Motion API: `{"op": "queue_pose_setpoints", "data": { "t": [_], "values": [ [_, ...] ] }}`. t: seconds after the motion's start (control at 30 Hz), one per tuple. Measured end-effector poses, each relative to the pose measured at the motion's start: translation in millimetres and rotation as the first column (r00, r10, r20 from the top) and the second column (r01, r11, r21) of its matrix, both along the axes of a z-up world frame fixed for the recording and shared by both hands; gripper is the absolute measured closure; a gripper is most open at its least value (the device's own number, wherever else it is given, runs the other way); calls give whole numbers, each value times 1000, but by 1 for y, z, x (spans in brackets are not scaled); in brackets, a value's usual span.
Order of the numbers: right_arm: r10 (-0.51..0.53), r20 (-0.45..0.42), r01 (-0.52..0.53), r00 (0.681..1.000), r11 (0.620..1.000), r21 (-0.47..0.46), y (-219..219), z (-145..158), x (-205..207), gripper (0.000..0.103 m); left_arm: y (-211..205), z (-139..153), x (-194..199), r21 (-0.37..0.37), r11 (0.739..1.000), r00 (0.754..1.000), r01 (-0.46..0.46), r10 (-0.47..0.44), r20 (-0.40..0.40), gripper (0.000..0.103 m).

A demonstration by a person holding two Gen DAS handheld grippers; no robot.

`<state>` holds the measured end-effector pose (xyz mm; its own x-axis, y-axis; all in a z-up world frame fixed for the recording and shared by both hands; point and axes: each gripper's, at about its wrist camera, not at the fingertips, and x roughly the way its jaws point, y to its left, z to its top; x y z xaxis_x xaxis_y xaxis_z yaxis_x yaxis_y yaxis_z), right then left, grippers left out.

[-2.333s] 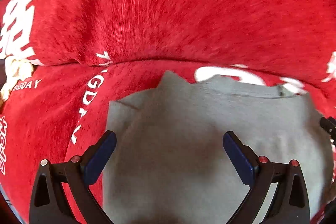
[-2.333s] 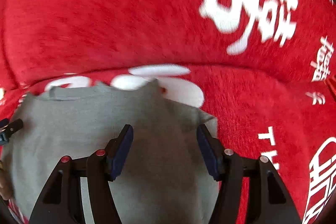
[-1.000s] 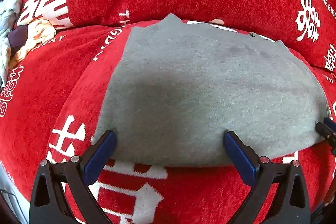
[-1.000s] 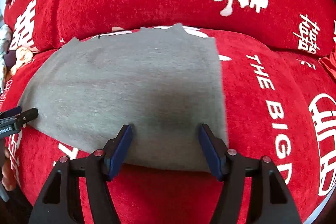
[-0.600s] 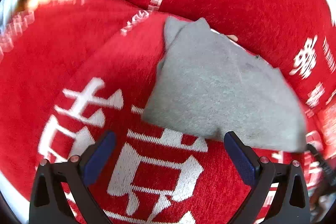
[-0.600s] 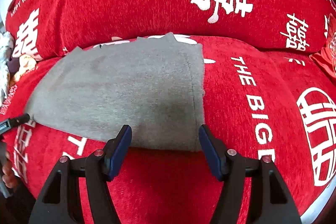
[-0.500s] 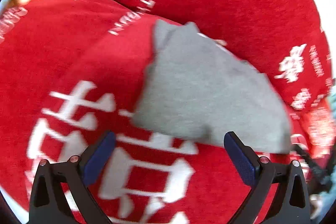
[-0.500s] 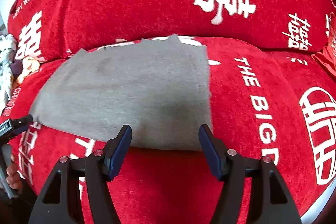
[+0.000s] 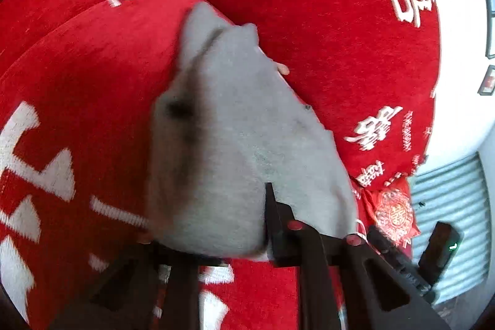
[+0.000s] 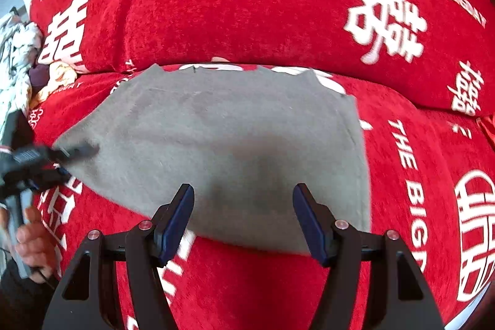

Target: Fold small clothes

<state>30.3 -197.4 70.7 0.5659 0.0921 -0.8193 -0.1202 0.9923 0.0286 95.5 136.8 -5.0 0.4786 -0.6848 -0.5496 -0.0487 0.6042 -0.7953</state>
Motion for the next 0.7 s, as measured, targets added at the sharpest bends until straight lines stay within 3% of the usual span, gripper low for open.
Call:
{"op": "queue_pose_setpoints", "data": {
  "t": [0.03,0.27,0.4,0.57,0.7],
  "values": [
    [18,-6,-18,1000,1000,-5,9,1,9,33,2,2,-2,-18,1000,1000,-6,6,13,86],
    [145,-105,-143,984,989,26,91,5,89,33,-3,7,-7,39,998,998,-51,49,48,86],
    [202,-203,-195,958,979,55,146,-6,142,33,-12,18,-11,176,982,994,-75,61,86,86],
    [250,-362,-228,898,968,103,203,-32,195,24,-38,34,-16,382,920,989,-90,37,142,86],
    [238,-467,-235,852,970,66,241,-55,224,24,-44,37,-17,436,895,989,-88,26,146,86]
  ]
}}
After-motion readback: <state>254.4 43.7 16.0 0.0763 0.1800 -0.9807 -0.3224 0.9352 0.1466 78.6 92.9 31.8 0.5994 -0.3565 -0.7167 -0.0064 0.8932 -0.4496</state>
